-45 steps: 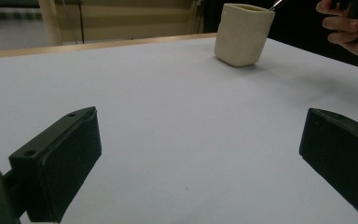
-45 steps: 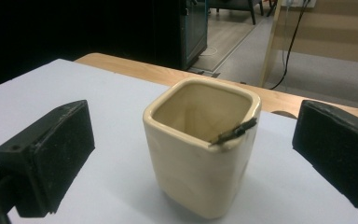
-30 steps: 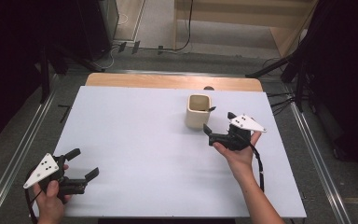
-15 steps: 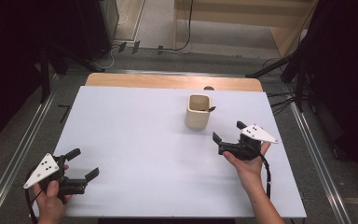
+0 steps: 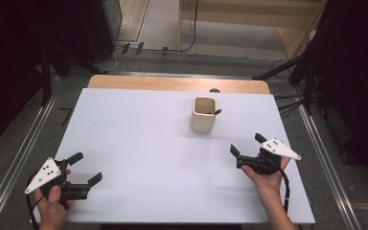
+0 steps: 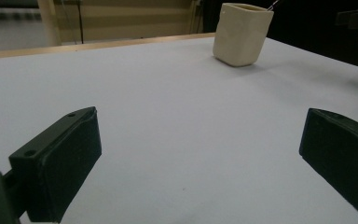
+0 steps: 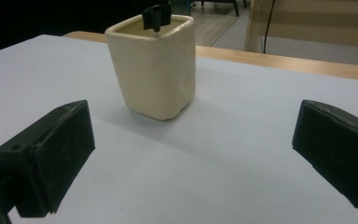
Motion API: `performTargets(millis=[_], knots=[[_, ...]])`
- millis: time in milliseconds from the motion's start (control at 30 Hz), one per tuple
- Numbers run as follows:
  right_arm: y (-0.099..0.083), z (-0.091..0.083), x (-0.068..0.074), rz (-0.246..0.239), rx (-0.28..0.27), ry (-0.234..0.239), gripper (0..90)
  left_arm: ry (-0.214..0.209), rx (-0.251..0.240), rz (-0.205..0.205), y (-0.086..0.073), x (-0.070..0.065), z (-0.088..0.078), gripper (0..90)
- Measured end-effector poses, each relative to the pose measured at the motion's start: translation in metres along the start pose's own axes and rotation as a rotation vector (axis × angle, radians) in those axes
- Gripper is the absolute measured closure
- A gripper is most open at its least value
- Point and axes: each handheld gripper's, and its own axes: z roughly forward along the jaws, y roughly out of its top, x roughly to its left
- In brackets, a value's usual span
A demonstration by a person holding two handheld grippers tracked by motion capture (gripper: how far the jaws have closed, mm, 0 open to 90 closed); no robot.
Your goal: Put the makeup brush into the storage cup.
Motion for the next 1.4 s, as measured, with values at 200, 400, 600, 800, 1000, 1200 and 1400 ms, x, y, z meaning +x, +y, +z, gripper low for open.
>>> performTargets(millis=[200,400,600,800,1000,1200,1400], knots=[[-0.008,-0.013,-0.01,0.01,0.005,-0.018,0.0,-0.001,0.0,0.0,0.0,0.0,0.0,0.0],[-0.015,-0.026,-0.017,0.012,0.009,-0.026,0.0,0.0,0.0,0.0,0.0,0.0,0.0,0.0],[-0.025,-0.039,-0.024,0.015,0.016,-0.039,0.0,0.001,0.0,0.002,0.0,-0.001,0.0,0.0],[-0.033,-0.051,-0.032,0.016,0.022,-0.062,0.0,-0.001,-0.001,0.002,0.0,-0.002,0.0,0.0],[-0.04,-0.064,-0.041,0.033,0.024,-0.091,0.0,-0.001,-0.002,0.002,0.0,-0.001,0.0,0.0],[-0.046,-0.076,-0.05,0.043,0.025,-0.116,0.0,-0.001,-0.002,0.0,0.0,-0.002,0.0,0.0],[-0.051,-0.087,-0.056,0.047,0.021,-0.126,0.7,0.0,-0.002,0.001,0.001,-0.002,0.0,0.0]])
